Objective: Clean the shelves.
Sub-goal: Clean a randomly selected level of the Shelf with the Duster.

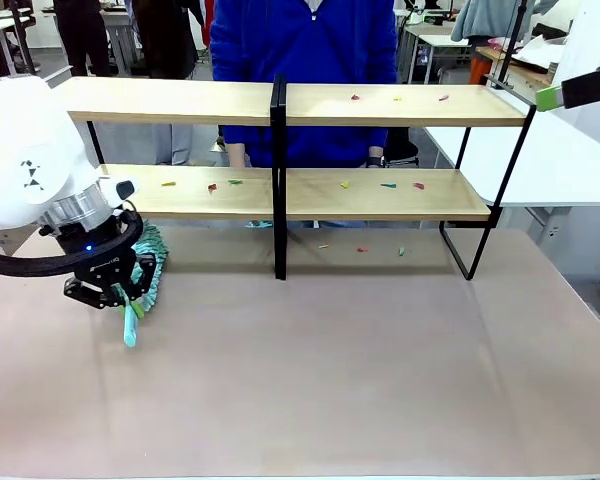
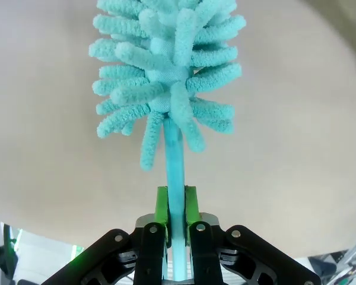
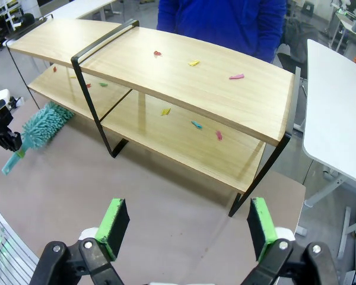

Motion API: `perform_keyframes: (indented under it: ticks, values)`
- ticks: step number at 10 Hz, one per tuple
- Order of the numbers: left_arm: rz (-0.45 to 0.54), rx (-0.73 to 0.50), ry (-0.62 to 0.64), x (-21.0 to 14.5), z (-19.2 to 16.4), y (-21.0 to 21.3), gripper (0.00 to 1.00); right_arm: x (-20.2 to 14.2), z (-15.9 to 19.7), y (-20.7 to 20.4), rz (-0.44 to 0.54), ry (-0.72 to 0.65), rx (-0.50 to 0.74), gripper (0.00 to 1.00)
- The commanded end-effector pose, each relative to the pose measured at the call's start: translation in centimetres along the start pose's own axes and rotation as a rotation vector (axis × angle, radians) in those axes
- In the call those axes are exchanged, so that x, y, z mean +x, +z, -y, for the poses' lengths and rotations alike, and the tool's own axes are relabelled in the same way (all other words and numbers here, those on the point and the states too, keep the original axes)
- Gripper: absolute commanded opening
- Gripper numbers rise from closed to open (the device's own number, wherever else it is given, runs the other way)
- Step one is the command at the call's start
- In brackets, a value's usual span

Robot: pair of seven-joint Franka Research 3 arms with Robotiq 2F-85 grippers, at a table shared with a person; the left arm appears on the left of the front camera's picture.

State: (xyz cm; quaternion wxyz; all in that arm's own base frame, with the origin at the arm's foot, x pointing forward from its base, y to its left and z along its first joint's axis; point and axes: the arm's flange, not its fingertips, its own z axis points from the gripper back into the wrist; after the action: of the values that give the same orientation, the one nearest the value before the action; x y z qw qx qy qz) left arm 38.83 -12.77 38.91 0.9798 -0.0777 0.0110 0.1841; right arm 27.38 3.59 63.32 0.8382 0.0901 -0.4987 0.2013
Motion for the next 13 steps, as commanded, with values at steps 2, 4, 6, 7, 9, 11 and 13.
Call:
perform_keyframes:
  ticks: [2,4,6,7,9,11,13]
  values:
    - [0.057,0.062,0.153,0.1,-1.5,0.2,0.12,0.0,0.0,0.0,0.002,-0.003,0.007,1.00]
    - [0.122,0.083,0.206,0.7,-2.1,0.5,0.12,0.0,0.0,0.0,0.002,-0.003,0.007,1.00]
    - [0.200,0.087,0.178,0.9,-2.1,0.6,0.12,0.0,0.0,0.0,0.002,-0.003,0.007,1.00]
    - [0.223,0.078,0.128,0.7,-1.9,0.5,0.12,0.0,0.0,0.0,0.002,-0.003,0.007,1.00]
    - [0.236,0.041,0.036,0.2,-1.5,0.6,0.12,0.0,0.0,0.0,0.002,-0.003,0.007,1.00]
    - [0.209,0.022,-0.021,-0.1,-1.4,0.6,0.12,0.0,0.0,0.0,0.002,-0.003,0.007,1.00]
    - [0.166,0.000,-0.110,-0.6,-1.2,0.6,0.12,0.0,0.0,0.0,0.002,-0.003,0.007,1.00]
